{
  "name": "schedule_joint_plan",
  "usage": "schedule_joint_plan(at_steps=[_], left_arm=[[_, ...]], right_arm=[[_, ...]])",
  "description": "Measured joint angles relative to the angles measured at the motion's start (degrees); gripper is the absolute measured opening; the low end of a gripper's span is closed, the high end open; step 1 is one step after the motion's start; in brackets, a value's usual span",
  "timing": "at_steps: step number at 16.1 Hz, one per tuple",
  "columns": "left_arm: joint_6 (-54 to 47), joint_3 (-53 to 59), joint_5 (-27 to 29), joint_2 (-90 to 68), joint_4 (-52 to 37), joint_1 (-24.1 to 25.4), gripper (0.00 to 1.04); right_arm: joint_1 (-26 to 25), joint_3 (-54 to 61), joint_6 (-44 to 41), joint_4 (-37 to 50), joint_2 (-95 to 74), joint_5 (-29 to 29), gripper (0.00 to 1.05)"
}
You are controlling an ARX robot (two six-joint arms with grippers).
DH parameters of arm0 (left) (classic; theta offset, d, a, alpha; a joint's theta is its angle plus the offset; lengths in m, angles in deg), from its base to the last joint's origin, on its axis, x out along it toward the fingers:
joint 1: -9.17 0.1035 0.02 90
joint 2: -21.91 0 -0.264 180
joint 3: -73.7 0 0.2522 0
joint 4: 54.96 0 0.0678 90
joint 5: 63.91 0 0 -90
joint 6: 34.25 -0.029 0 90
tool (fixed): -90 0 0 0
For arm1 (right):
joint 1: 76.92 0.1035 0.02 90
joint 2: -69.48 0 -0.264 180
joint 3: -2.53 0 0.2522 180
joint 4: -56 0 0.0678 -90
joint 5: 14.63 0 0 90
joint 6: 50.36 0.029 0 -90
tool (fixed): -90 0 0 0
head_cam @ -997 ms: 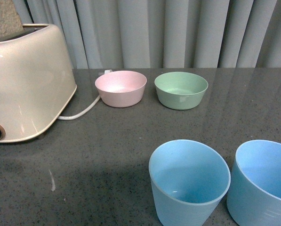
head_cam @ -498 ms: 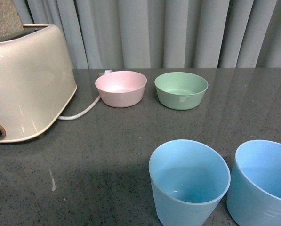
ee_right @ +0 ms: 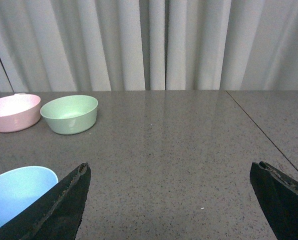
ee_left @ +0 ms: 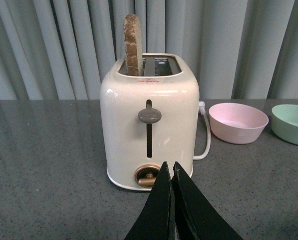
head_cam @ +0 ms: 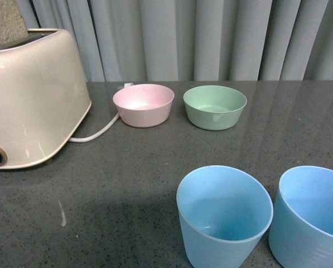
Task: Stack blue cups with both arms
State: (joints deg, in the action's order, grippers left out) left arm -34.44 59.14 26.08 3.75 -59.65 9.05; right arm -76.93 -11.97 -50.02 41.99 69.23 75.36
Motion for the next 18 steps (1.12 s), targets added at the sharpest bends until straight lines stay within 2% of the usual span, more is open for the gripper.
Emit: schedule_joint_plan(at_steps=[5, 6, 17, 18], left_arm=[[0.0, 0.0, 0.0, 8.3, 8.4, 0.0, 0.01], [0.0, -0.3, 0.2, 17.5, 18.4, 0.0, 0.01], [0.1, 0.0, 0.0, 17.6, 18.7, 0.0, 0.02], [0.0, 0.0, 0.0, 17.6, 18.7, 0.0, 0.13]], right_arm=[[0.0, 0.0, 0.0, 0.0, 0.0, 0.0, 0.98], [0.0, 0.0, 0.0, 0.1, 0.0, 0.0, 0.98], [0.0, 0.0, 0.0, 0.1, 0.0, 0.0, 0.98], [0.0, 0.0, 0.0, 0.0, 0.0, 0.0, 0.98]])
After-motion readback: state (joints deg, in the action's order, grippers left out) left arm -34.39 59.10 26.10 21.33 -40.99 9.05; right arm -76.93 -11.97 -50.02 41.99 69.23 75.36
